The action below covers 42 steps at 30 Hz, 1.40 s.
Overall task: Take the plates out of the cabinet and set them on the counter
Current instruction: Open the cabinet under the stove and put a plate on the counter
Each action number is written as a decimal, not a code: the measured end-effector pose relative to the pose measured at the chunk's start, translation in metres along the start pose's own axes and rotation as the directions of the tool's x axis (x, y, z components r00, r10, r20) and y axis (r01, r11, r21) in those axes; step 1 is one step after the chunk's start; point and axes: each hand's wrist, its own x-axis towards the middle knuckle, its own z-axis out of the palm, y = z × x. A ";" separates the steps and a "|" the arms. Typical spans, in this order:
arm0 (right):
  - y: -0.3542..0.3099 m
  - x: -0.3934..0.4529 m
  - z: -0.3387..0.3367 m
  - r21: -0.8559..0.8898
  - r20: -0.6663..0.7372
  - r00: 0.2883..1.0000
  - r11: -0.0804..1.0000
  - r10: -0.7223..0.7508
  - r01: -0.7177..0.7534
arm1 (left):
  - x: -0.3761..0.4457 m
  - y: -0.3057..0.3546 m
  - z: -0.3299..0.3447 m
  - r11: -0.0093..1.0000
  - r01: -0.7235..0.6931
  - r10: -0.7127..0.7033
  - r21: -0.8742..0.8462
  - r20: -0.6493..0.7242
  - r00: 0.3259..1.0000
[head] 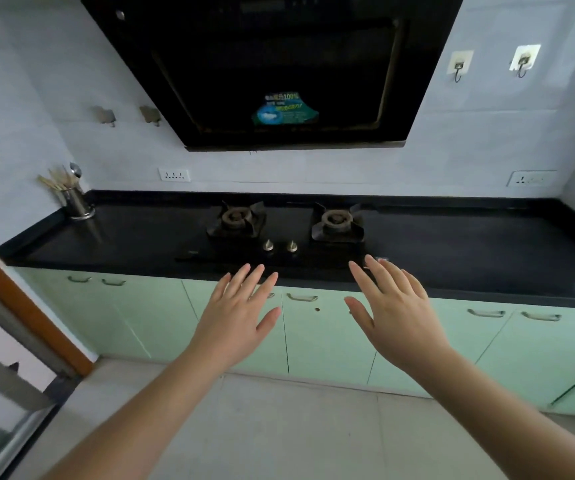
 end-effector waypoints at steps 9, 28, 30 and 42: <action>0.003 0.083 0.074 0.090 0.101 0.993 0.994 -0.064 0.055 | 0.049 -0.016 0.049 0.998 0.057 -0.055 -0.039 0.064 0.996; -0.084 0.193 0.253 0.136 0.342 0.935 0.980 0.094 -0.148 | 0.139 -0.129 0.236 0.976 -0.153 0.190 -0.157 0.253 0.949; -0.082 0.195 0.268 0.132 0.382 0.919 0.978 0.099 -0.161 | 0.146 -0.133 0.253 0.974 -0.166 0.208 -0.157 0.304 0.930; -0.053 0.247 0.360 0.192 0.570 0.822 0.972 0.003 -0.137 | 0.196 -0.130 0.341 0.978 0.002 0.104 -0.210 0.494 0.863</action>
